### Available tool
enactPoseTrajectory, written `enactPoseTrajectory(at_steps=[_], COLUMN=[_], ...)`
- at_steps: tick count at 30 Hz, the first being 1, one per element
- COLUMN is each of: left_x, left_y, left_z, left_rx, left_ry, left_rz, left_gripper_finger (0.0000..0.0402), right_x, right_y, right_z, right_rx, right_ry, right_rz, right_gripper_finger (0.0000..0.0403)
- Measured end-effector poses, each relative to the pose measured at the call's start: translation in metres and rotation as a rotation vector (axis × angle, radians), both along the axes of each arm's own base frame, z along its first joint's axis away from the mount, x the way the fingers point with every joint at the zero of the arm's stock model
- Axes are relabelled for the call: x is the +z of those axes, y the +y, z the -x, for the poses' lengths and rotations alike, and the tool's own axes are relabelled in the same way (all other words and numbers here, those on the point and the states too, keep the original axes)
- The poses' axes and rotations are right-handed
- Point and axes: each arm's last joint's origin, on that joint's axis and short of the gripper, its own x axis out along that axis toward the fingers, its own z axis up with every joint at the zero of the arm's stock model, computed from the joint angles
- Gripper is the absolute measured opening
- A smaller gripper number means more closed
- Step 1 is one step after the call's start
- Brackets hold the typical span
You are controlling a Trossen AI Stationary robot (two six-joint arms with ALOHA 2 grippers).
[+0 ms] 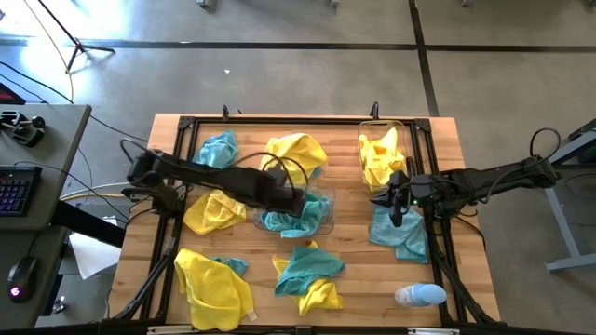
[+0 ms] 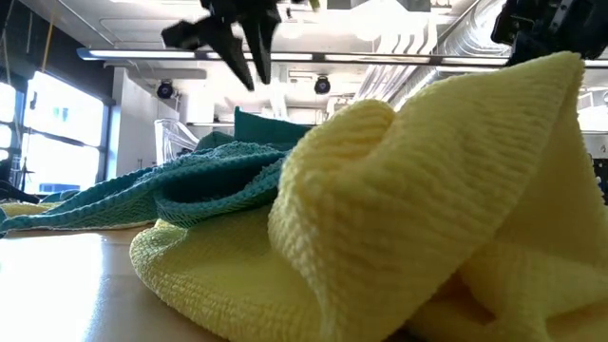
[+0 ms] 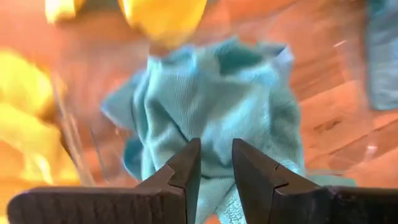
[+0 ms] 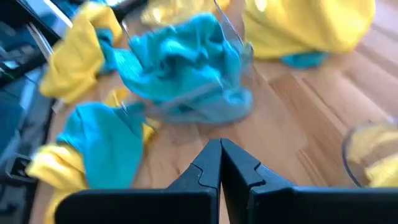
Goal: Sort microfiber towel by color & place in baskets
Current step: Put the yellow towel into the top transparent bin
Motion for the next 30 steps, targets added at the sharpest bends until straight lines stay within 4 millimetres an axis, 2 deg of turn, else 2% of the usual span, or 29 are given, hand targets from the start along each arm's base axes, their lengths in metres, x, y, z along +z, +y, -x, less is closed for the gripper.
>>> enactPoseTrajectory(at_steps=[6,10,14,18,25,30], left_x=[0.031,0.032,0.017,0.002,-0.010,-0.008], left_y=[0.012,0.021,0.030,0.041,0.056,0.061], left_z=[0.020,0.038,0.063,0.096,0.155,0.190], left_rx=[-0.189,-0.262,-0.292,-0.310,-0.399,-0.482], left_ry=[-0.012,0.017,0.015,-0.067,-0.240,-0.323], left_rz=[-0.174,-0.268,-0.283,-0.267,-0.279,-0.326], left_gripper_finger=[0.0078,0.0078,0.0072,0.0060,0.0044,0.0042], right_x=[0.018,0.025,0.033,0.050,0.068,0.070], right_y=[0.003,0.002,-0.004,-0.017,-0.066,-0.102], right_z=[-0.016,-0.036,-0.064,-0.101,-0.176,-0.222], right_rx=[0.036,0.032,0.006,-0.030,-0.207,-0.226], right_ry=[-0.220,-0.301,-0.227,-0.154,0.131,0.318], right_rz=[0.052,0.099,0.163,0.239,0.294,0.323], right_gripper_finger=[0.0000,0.0000,0.0000,0.0000,0.0007,0.0042])
